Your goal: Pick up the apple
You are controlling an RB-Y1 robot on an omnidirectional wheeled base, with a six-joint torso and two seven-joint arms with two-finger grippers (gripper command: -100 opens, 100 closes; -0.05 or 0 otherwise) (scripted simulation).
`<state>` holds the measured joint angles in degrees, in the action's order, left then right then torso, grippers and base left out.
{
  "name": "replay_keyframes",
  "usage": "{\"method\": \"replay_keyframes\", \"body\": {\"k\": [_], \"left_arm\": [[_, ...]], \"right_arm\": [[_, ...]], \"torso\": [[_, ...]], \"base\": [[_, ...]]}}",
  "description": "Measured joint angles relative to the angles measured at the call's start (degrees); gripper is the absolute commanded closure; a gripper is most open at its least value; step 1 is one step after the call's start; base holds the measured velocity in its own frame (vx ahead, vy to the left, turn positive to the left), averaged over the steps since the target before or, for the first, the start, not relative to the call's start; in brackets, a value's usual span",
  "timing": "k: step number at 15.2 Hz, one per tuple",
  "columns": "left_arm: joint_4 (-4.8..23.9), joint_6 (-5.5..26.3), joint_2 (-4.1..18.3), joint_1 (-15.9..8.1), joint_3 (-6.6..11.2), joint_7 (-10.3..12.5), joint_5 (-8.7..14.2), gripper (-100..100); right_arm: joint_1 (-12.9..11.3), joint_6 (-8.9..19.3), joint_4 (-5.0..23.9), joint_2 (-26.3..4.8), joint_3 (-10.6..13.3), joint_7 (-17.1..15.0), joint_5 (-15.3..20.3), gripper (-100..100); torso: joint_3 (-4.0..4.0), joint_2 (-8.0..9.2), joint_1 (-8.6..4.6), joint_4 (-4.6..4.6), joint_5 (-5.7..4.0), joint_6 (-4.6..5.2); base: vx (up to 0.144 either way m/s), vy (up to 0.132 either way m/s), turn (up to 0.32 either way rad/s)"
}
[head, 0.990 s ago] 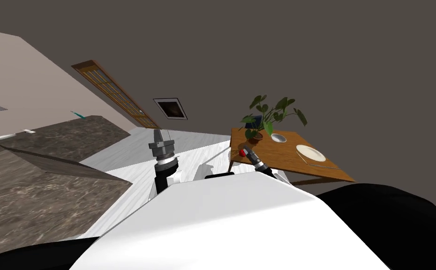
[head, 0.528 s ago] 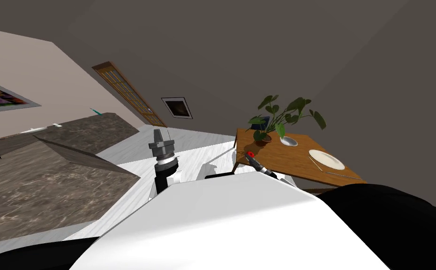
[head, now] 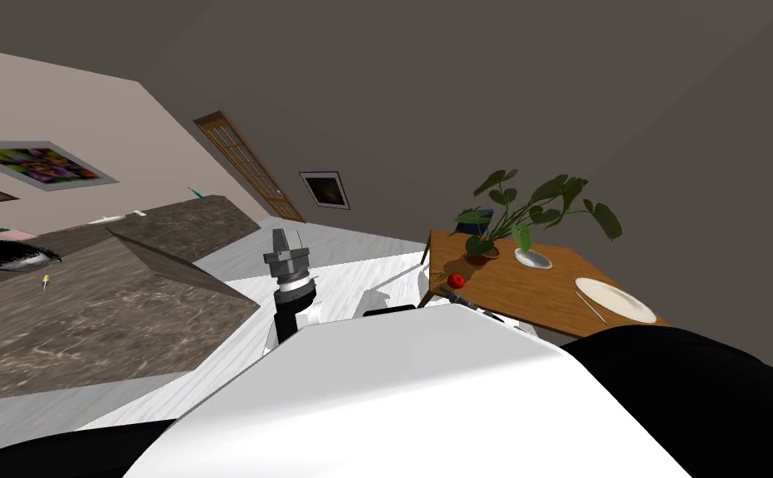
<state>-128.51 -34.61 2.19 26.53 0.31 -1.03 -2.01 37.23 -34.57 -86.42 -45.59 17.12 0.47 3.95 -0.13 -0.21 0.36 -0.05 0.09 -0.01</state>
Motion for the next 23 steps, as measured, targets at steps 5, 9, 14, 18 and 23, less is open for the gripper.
{"method": "replay_keyframes", "body": {"k": [5,9,14,18,23], "left_arm": [[0.0,0.0,0.0,0.0,0.0,0.0,0.0,0],[0.0,0.0,0.0,0.0,0.0,0.0,0.0,0],[0.0,0.0,0.0,0.0,0.0,0.0,0.0,0],[0.0,0.0,0.0,0.0,0.0,0.0,0.0,0],[0.0,0.0,0.0,0.0,0.0,0.0,0.0,0]], "right_arm": [[0.36,0.22,4.62,-3.56,2.04,1.01,1.13,-100],[0.96,0.08,9.91,-7.14,4.23,2.22,2.37,-100],[2.45,0.63,15.36,-12.2,6.63,3.76,3.76,-100],[1.52,1.49,20.0,-16.06,9.5,3.94,5.18,-100],[2.69,1.13,25.52,-19.8,11.42,5.49,6.36,-100]], "torso": [[0.08,0.13,-0.14,0.03,-0.03,0.0],[0.0,0.0,0.02,0.0,0.0,-0.01],[-0.03,-0.05,0.01,-0.01,0.01,-0.01],[-0.06,-0.1,-0.03,-0.02,0.0,-0.01],[0.01,0.0,-0.05,0.01,0.0,-0.03]], "base": [[0.048,0.053,0.074],[0.08,0.084,0.142],[0.091,0.079,0.146],[0.098,0.064,0.13],[0.079,0.054,0.119]]}}
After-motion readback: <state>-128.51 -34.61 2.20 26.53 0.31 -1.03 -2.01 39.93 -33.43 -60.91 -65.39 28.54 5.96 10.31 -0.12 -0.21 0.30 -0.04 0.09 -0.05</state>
